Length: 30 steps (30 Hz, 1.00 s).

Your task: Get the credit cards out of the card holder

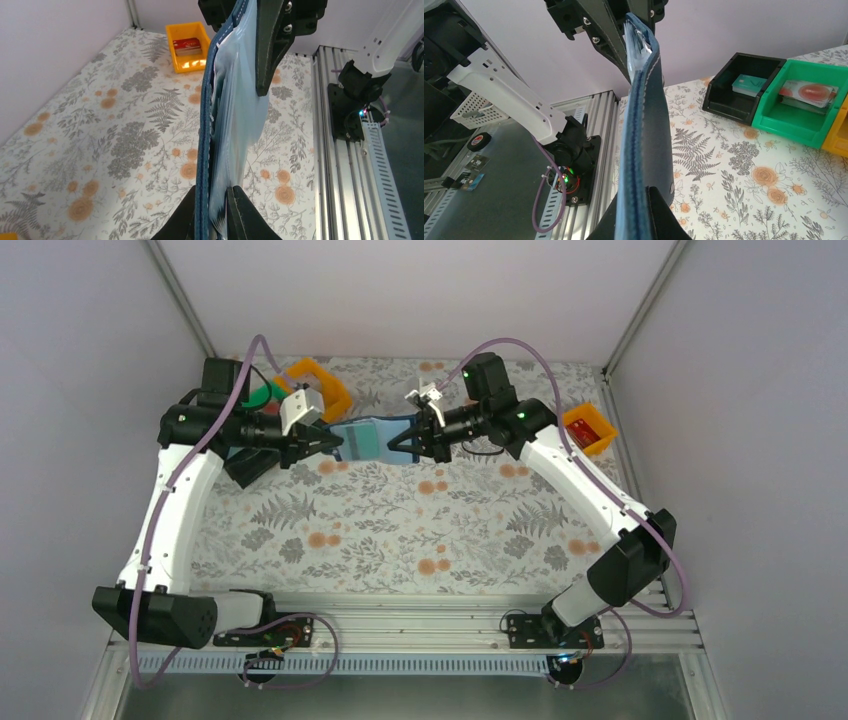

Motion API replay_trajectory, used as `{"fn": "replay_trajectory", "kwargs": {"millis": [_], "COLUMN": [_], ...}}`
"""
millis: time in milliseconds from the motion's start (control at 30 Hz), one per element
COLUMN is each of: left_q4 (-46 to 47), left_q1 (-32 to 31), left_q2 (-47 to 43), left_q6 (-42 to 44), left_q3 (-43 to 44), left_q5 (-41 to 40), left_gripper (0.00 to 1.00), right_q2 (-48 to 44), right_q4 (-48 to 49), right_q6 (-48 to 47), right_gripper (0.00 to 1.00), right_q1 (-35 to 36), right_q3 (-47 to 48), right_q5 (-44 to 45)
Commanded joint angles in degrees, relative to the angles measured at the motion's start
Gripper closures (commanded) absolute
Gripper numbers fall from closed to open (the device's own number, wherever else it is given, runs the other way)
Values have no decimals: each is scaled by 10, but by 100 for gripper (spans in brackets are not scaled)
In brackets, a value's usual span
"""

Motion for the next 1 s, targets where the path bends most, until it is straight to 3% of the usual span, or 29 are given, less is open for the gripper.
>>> {"fn": "replay_trajectory", "kwargs": {"millis": [0, 433, 500, 567, 633, 767, 967], "left_q4": [61, 65, 58, 53, 44, 32, 92], "left_q1": [-13, -43, -44, -45, -45, -45, -38], "left_q2": [2, 7, 7, 7, 7, 3, -8], "left_q6": [-30, -34, -27, -27, -28, -39, -140], "left_q3": [-8, -27, -27, -27, -24, -25, -42], "left_q5": [47, 79, 94, 104, 103, 95, 2], "left_gripper": [89, 81, 84, 95, 97, 98, 98], "right_q2": [-17, -17, -17, -16, -15, -15, -34], "right_q4": [5, 9, 13, 18, 29, 51, 54], "right_q6": [-6, -10, -9, -3, 12, 54, 101], "right_gripper": [95, 95, 95, 95, 94, 85, 55], "right_q1": [7, 8, 8, 8, 7, 3, -8], "right_q3": [14, 18, 18, 18, 17, 10, -10], "right_q5": [-49, -41, -38, -29, -5, 74, 209]}}
